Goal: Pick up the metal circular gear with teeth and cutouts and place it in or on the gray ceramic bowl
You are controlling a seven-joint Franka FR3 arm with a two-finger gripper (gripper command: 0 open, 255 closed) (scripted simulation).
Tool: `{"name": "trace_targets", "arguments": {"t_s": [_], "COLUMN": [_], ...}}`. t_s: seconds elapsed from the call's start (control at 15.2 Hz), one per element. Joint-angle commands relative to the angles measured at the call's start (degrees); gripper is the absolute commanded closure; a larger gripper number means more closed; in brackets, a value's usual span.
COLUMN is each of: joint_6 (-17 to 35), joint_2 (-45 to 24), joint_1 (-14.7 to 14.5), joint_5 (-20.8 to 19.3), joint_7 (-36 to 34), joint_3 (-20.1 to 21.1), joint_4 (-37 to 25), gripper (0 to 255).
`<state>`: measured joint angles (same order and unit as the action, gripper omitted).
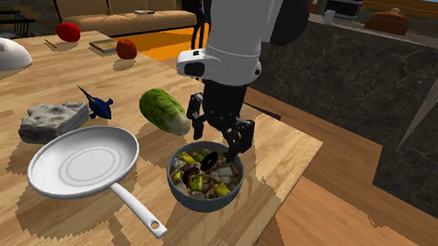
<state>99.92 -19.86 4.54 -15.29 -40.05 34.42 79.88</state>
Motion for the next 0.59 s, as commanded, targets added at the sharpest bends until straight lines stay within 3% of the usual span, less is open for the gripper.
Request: {"name": "trace_targets", "arguments": {"t_s": [0.0, 0.53], "joint_6": [-3.5, -5.1], "joint_2": [-0.2, -0.4], "joint_1": [-0.7, -1.1], "joint_5": [-0.1, -0.2], "joint_7": [0.0, 0.1], "joint_3": [0.2, 0.2], "joint_4": [-3.6, -5.4], "gripper": [0, 0]}}
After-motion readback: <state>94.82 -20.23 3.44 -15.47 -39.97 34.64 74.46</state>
